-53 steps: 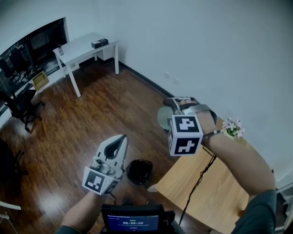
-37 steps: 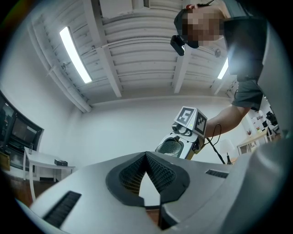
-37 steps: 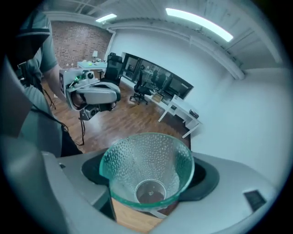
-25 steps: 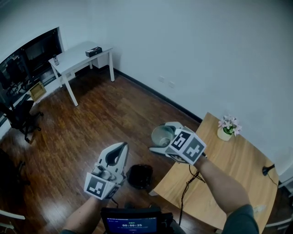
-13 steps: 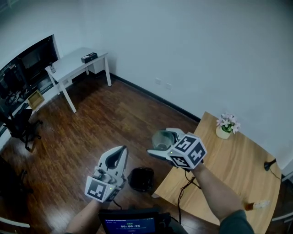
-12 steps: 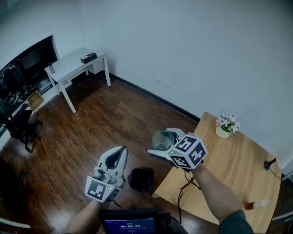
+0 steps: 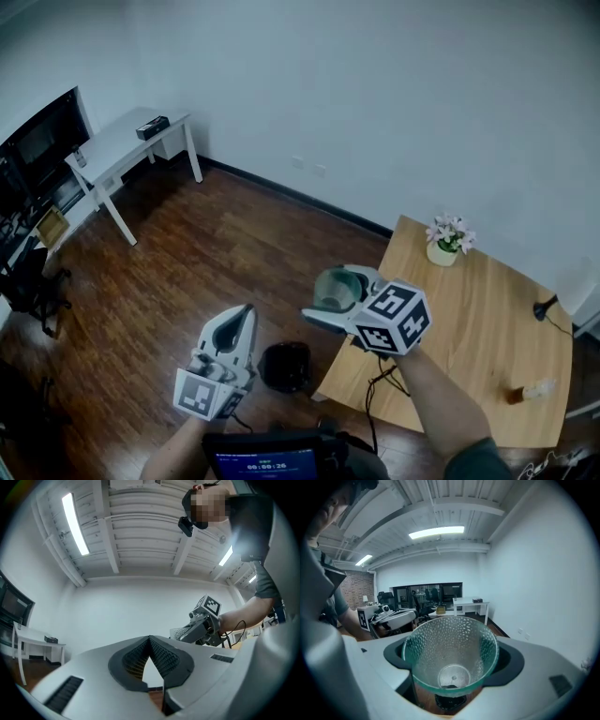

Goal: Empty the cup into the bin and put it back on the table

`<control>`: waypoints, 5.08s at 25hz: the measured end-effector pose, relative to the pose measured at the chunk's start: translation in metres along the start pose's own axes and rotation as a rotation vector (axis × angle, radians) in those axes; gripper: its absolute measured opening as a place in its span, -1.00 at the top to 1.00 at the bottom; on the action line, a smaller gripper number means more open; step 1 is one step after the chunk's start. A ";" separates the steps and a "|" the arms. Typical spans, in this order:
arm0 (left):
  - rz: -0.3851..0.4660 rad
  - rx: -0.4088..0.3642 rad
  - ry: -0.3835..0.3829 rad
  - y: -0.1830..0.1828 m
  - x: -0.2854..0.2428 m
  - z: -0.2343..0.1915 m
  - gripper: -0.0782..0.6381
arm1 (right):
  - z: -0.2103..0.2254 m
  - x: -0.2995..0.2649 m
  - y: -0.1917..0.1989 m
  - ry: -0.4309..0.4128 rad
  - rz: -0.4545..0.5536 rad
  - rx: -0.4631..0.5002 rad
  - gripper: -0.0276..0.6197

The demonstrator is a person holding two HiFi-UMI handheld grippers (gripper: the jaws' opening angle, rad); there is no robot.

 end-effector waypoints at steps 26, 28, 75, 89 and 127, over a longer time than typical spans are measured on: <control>-0.062 0.185 0.346 0.037 -0.068 0.110 0.78 | -0.014 0.165 0.076 0.362 0.005 -0.196 -0.36; -0.060 0.180 0.357 0.041 -0.075 0.132 0.78 | -0.013 0.187 0.087 0.377 0.005 -0.201 -0.36; -0.702 0.225 0.164 0.226 -0.101 0.297 0.78 | -0.041 0.303 0.295 0.487 -0.085 -0.468 -0.36; -0.824 0.231 0.176 0.279 -0.124 0.298 0.78 | -0.018 0.261 0.357 0.597 -0.138 -0.492 -0.37; -0.912 0.227 0.139 0.341 -0.134 0.279 0.78 | 0.019 0.213 0.396 0.607 -0.102 -0.390 -0.56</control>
Point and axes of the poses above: the fingertips, and each gripper's own axes: x backward along the fingers, z to its right, y out of its underside, the point moved 5 cm from there along x, backward along the fingers, and after that the axes turned 11 degrees about x, right-handed, at the moved point
